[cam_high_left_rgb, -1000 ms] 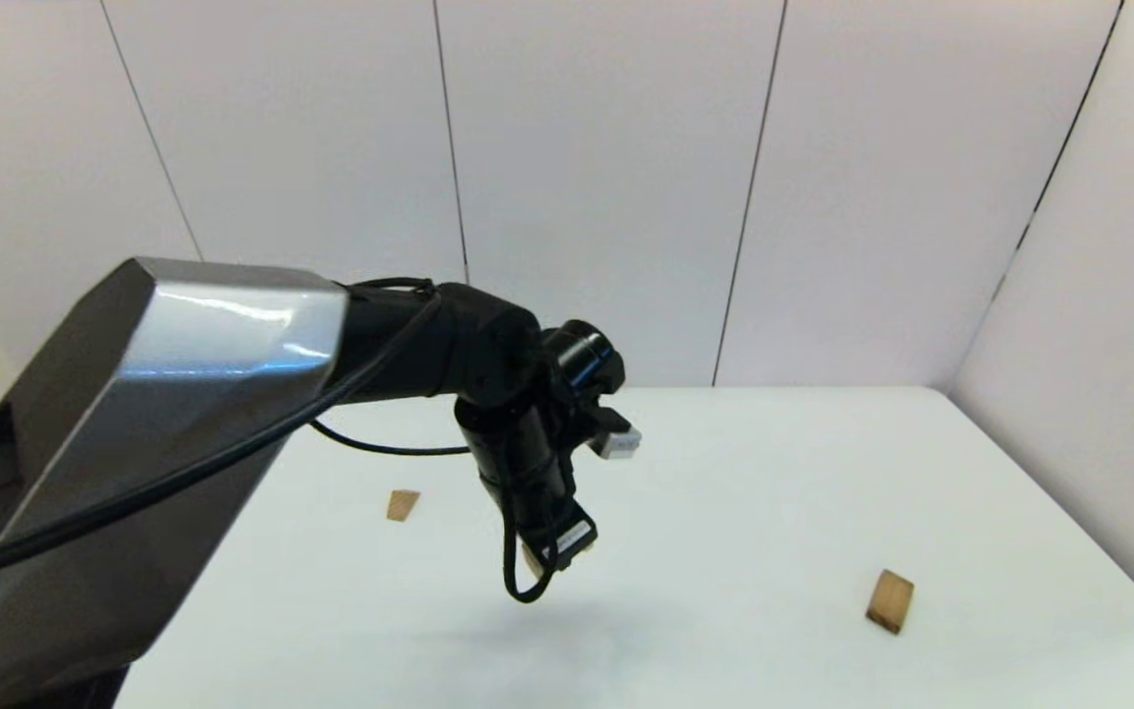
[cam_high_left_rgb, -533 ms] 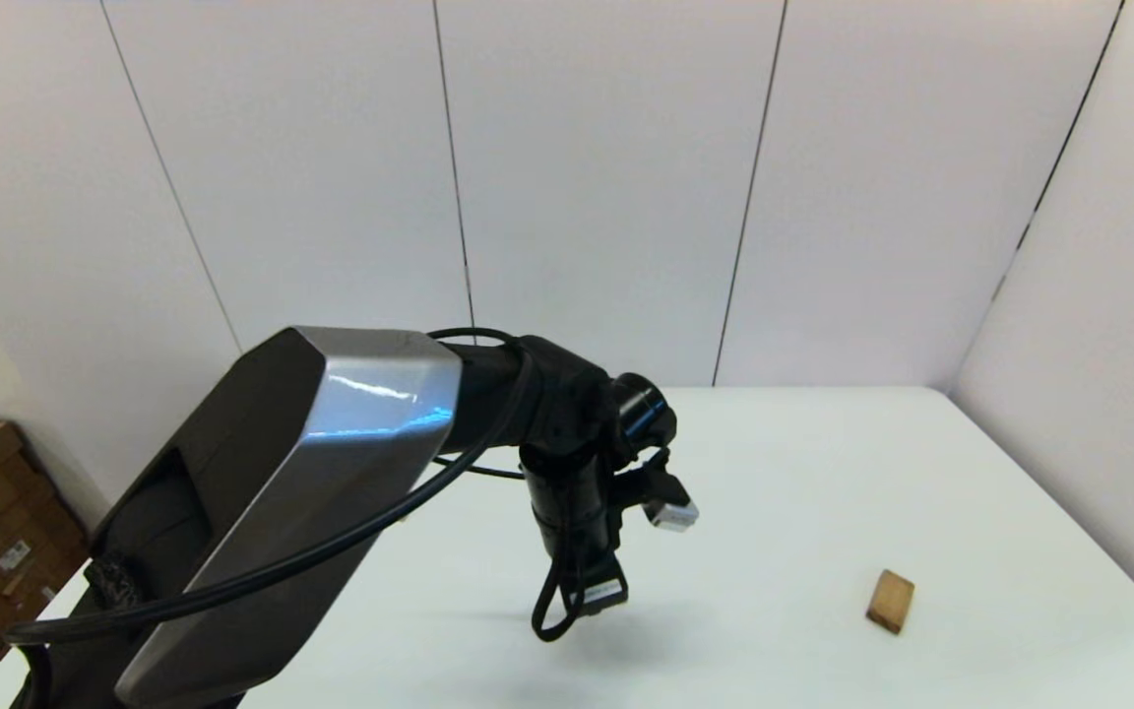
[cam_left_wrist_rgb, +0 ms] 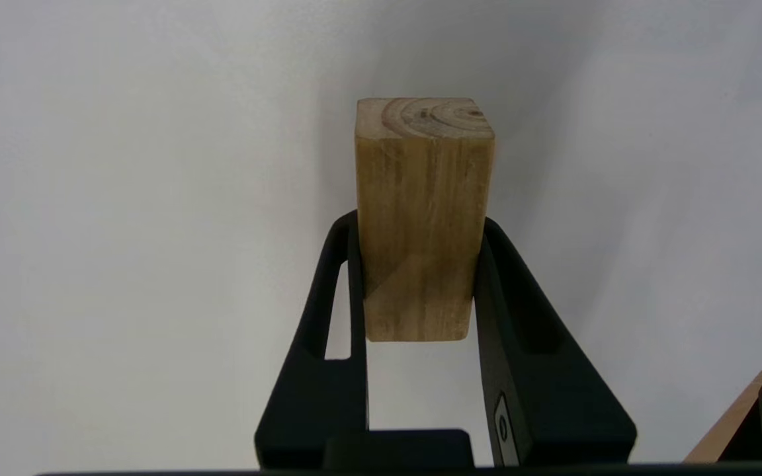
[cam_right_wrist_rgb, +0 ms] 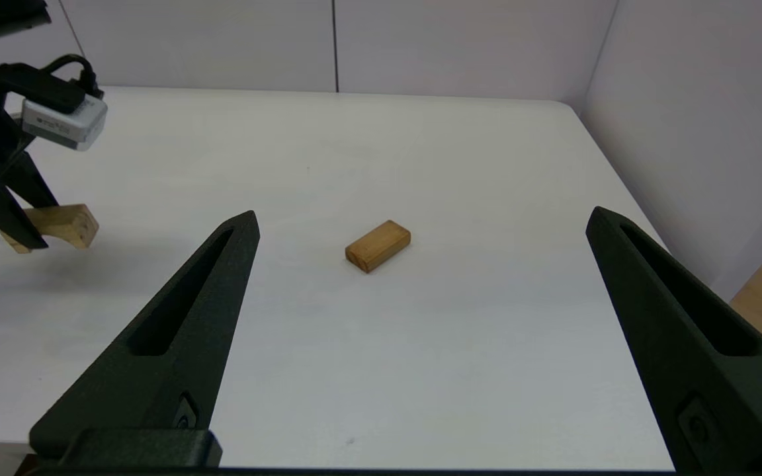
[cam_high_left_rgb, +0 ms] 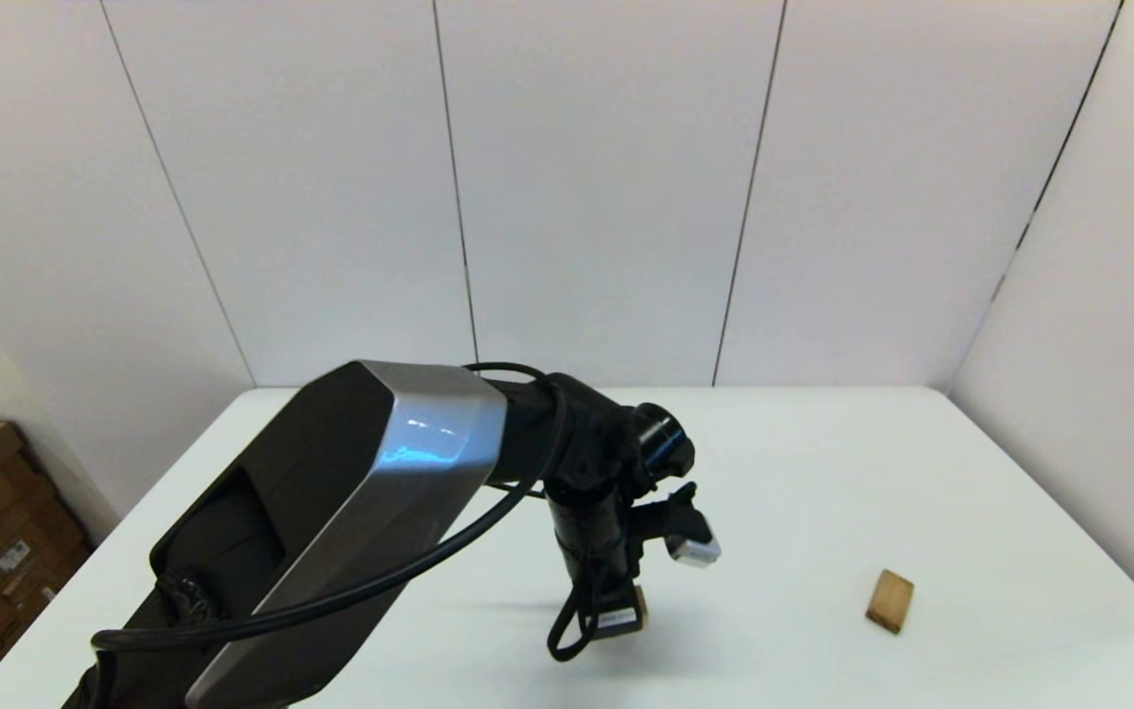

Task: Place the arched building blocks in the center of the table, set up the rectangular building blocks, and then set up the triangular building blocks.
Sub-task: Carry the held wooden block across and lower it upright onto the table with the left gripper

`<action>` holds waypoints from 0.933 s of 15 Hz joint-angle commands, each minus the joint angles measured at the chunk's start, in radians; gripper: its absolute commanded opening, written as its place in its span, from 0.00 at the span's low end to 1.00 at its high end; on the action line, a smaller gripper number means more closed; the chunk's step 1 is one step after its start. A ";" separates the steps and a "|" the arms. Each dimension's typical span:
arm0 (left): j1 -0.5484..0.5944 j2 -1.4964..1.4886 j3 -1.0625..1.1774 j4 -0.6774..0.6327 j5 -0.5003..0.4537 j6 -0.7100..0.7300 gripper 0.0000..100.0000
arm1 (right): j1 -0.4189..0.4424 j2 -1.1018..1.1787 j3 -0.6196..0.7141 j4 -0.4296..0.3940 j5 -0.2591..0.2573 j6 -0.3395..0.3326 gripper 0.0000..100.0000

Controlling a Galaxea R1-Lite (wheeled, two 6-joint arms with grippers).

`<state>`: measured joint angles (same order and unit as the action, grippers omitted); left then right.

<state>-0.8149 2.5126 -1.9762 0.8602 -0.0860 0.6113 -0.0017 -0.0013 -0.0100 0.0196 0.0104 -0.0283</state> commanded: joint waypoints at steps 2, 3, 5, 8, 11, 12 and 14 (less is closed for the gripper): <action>0.002 0.012 0.000 0.003 0.000 0.051 0.00 | 0.000 0.000 -0.001 0.000 0.000 -0.001 1.00; 0.002 0.012 0.000 -0.001 0.000 0.051 0.00 | 0.000 0.000 -0.001 0.000 0.000 -0.001 1.00; 0.002 0.020 0.000 -0.015 0.000 0.054 0.00 | 0.000 0.000 0.001 0.000 0.000 -0.001 1.00; 0.002 0.020 0.000 -0.017 -0.003 0.087 0.00 | 0.000 0.000 -0.001 0.000 0.000 -0.001 1.00; 0.002 0.020 0.000 -0.018 -0.009 0.091 0.00 | 0.000 0.000 -0.001 0.000 0.000 -0.001 1.00; 0.002 0.020 0.000 -0.020 -0.014 0.091 0.00 | 0.000 0.000 0.001 0.000 0.000 -0.001 1.00; 0.002 0.020 0.000 -0.020 -0.023 0.099 0.00 | 0.000 0.000 0.001 0.000 0.000 -0.001 1.00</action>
<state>-0.8130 2.5334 -1.9757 0.8374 -0.1057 0.7023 -0.0017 -0.0013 -0.0096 0.0196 0.0104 -0.0287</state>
